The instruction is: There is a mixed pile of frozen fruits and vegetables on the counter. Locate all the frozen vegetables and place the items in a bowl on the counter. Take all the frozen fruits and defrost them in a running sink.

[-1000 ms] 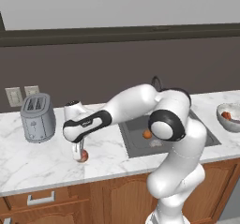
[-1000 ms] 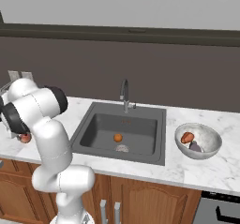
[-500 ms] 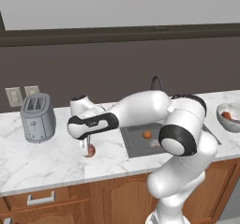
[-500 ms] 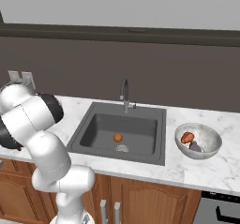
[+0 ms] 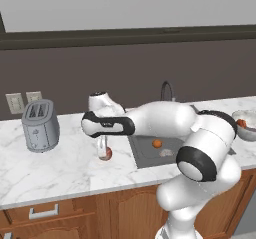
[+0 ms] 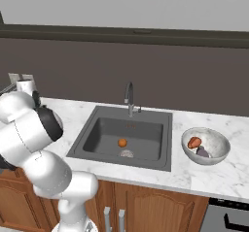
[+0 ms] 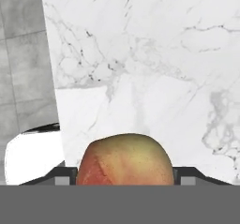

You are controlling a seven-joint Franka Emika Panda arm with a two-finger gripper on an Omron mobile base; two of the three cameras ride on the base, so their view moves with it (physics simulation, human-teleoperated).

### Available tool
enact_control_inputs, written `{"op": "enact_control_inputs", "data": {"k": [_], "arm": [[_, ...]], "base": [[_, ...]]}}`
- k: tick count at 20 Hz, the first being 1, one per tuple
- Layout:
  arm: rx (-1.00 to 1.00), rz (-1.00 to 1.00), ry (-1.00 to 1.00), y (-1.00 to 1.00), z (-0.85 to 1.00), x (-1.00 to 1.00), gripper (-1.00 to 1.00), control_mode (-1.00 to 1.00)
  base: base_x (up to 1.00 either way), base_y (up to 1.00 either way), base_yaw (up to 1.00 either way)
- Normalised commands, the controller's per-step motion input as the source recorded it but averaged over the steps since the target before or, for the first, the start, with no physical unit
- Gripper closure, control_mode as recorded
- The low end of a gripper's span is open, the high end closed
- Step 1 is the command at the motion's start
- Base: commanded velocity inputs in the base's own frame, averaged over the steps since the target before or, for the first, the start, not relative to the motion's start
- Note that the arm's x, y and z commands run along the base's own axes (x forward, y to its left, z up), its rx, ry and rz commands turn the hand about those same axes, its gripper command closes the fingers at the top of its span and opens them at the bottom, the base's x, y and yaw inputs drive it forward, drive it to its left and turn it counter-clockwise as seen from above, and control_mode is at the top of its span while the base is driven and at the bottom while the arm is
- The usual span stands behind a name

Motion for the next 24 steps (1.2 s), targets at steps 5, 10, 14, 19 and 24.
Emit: {"op": "enact_control_inputs", "data": {"k": [5,10,14,19,24], "arm": [[0.0,0.0,0.04,-0.32,0.34,0.02,1.0,-1.0],[0.0,-0.01,0.04,-0.35,0.29,0.04,1.0,-1.0],[0.01,-0.03,0.01,-0.41,0.23,0.08,1.0,-1.0],[0.0,-0.07,0.0,-0.34,0.08,0.2,1.0,-1.0],[0.04,-0.13,-0.03,-0.28,-0.06,0.13,1.0,-1.0]], "base": [[0.0,0.0,0.0],[0.0,0.0,0.0],[0.0,0.0,0.0],[0.0,0.0,0.0],[0.0,0.0,0.0]]}}
